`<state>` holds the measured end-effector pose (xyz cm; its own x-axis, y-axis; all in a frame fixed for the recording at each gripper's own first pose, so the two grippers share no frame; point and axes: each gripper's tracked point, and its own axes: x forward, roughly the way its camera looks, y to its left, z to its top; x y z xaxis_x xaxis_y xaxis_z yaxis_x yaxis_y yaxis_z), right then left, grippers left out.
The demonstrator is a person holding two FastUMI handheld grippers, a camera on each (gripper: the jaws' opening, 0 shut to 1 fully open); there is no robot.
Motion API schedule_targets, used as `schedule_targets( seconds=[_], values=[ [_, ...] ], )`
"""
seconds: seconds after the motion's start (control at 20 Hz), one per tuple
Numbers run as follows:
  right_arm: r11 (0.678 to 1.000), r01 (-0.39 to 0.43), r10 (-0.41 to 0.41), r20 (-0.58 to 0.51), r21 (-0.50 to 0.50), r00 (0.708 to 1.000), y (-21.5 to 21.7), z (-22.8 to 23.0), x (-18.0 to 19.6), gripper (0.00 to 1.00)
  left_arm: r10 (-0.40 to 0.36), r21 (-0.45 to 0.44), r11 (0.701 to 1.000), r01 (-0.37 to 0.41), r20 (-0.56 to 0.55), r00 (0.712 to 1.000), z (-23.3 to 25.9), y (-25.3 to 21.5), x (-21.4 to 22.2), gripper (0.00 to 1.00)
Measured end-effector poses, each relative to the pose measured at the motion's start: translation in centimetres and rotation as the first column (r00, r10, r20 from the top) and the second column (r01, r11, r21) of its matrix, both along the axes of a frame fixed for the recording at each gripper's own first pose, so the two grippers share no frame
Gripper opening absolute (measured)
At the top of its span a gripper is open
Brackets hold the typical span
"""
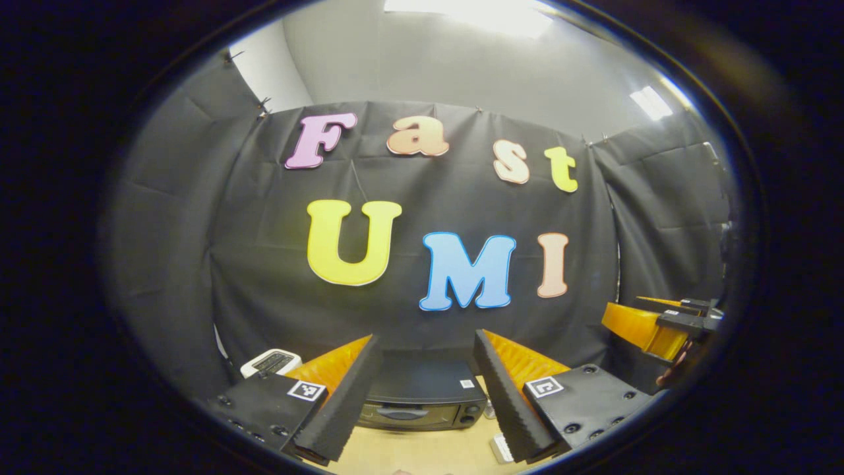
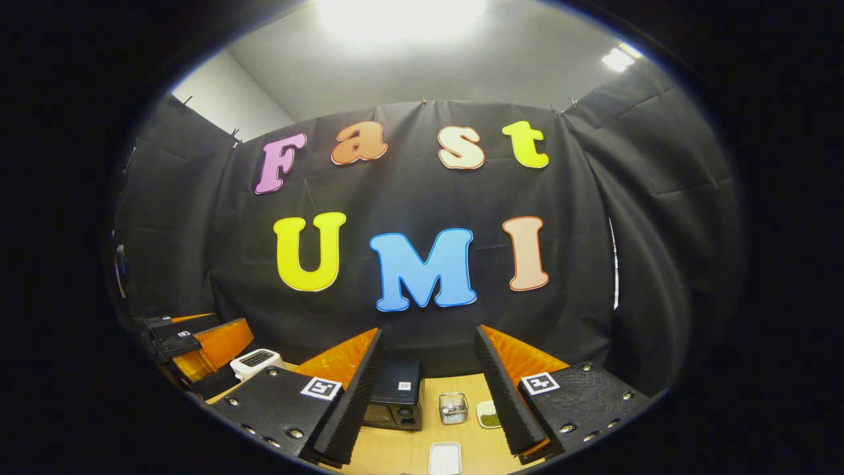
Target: Open the electric oven with the left hand, put the food in, and close the electric oven.
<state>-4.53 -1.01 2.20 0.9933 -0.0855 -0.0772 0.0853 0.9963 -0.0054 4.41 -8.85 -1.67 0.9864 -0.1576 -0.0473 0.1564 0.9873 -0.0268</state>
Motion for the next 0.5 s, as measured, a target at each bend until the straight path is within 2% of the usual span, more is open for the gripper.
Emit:
schedule_targets(
  seconds=[0.2,0.45,0.5],
  values=[
    [1.000,0.015,-0.015,0.005,-0.013,1.000,0.5,0.3,-0.4,0.84,-0.012,-0.011,1.000,0.012,0.004,1.000,0.1,0.0,-0.2,0.94],
    [1.000,0.015,-0.015,0.001,-0.019,1.000,1.8,0.5,-1.1,0.84,-0.026,-0.018,0.999,0.026,0.009,1.000,0.4,-0.2,-0.4,0.95],
    [1.000,0.019,-0.019,0.001,-0.020,1.000,2.0,0.4,-1.4,0.84,-0.035,-0.021,0.999,0.035,0.005,0.999,0.3,-0.4,-0.5,0.98]
  ],
)
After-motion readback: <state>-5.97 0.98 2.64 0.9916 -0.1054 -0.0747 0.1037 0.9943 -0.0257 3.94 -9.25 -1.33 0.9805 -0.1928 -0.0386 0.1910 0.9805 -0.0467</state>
